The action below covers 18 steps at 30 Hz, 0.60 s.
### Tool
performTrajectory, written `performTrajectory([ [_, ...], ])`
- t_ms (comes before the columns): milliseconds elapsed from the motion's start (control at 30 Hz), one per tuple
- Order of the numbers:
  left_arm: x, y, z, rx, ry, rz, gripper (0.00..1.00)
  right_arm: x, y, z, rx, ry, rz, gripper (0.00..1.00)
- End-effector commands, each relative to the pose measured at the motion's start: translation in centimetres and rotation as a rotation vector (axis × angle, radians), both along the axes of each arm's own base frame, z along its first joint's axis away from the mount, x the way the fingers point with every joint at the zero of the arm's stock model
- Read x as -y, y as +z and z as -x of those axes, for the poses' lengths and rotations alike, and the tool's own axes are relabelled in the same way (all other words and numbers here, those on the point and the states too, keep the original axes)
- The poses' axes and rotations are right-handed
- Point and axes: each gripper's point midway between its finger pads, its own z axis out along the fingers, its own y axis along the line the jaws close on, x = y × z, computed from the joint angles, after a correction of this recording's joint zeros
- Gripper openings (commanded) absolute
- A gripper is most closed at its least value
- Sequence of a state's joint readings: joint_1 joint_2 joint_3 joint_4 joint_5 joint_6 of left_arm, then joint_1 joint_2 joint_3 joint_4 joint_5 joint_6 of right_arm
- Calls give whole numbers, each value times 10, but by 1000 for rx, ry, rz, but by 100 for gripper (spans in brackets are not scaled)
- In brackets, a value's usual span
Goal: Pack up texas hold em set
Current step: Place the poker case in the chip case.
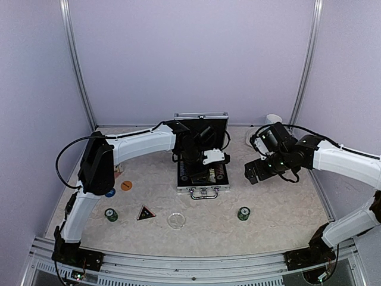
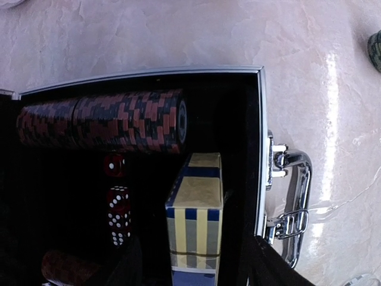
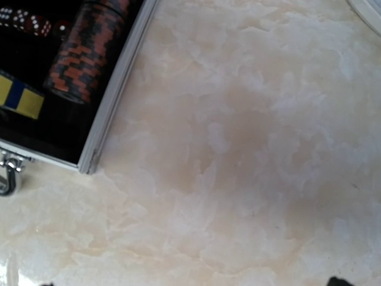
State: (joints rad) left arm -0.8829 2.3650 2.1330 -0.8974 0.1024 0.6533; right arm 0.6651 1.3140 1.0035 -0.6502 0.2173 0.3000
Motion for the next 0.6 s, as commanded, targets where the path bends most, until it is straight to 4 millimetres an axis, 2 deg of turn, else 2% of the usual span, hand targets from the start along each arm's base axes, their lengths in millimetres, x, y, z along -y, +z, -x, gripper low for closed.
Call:
performTrajectory([
  [0,7,10,-9,50,21,26,63,0,-3,-1,-2,-1,-3,99],
  [300,2,16,-18,90,58,22,64,0,-3,-1,-1,0,-6,99],
  [567,-6,29,-28,130,96,48,65,-2,-2,-1,-5,4,-13,99],
])
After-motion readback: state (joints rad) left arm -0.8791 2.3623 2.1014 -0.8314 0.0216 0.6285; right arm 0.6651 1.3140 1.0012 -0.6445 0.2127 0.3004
